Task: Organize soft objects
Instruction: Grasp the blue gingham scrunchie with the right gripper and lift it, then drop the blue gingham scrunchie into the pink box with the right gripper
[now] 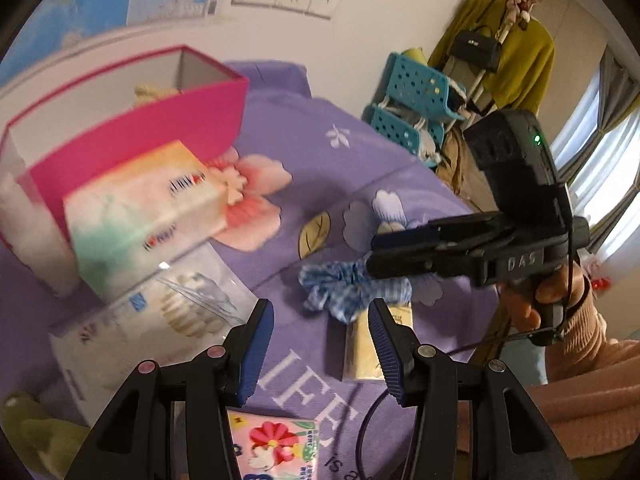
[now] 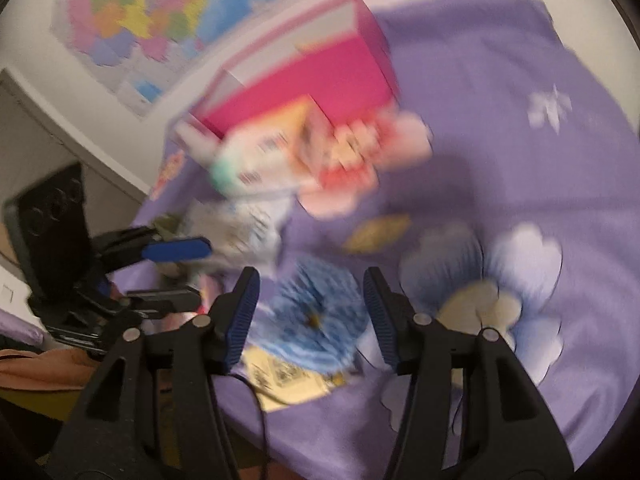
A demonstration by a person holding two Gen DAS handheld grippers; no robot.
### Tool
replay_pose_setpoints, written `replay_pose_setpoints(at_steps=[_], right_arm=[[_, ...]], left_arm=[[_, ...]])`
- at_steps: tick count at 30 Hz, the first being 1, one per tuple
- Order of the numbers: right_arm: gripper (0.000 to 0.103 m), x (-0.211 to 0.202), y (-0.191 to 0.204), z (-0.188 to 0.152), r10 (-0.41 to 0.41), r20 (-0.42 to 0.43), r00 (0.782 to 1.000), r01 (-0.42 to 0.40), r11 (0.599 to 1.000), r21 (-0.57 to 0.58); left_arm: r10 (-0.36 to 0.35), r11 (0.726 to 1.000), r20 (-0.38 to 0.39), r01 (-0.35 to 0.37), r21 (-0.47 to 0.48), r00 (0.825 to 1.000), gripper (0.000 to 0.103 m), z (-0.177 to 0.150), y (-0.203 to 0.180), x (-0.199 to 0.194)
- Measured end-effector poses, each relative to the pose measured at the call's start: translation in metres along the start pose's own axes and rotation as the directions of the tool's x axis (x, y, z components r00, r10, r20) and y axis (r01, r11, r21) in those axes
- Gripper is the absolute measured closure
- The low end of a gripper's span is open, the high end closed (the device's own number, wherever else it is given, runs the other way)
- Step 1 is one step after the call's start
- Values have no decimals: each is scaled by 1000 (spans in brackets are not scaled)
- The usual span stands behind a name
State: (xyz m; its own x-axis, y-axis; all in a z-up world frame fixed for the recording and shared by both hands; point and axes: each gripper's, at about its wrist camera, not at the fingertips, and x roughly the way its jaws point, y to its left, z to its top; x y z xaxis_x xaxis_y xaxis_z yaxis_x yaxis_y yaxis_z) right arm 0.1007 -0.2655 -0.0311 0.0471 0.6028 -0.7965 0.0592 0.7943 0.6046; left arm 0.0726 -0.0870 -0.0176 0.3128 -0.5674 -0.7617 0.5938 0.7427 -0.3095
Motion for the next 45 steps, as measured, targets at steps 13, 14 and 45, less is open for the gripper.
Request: replay_pose_setpoints(at_steps=[13,14,45], right_arm=[[93,9,1,-4,82,23,996,-82,996,-40],[96,8,4,-3,90,31,996,-88,995,-50],[98,-16,75,168,175,314,933,-77,950,-301]], left_arm=[[-139,986,-121,126,-112,983,53,2,15,53],[-144,984,-122,129,-123,982,54,3,16,55],[219,969,157,-196,-152,963,72,143,71,-14]])
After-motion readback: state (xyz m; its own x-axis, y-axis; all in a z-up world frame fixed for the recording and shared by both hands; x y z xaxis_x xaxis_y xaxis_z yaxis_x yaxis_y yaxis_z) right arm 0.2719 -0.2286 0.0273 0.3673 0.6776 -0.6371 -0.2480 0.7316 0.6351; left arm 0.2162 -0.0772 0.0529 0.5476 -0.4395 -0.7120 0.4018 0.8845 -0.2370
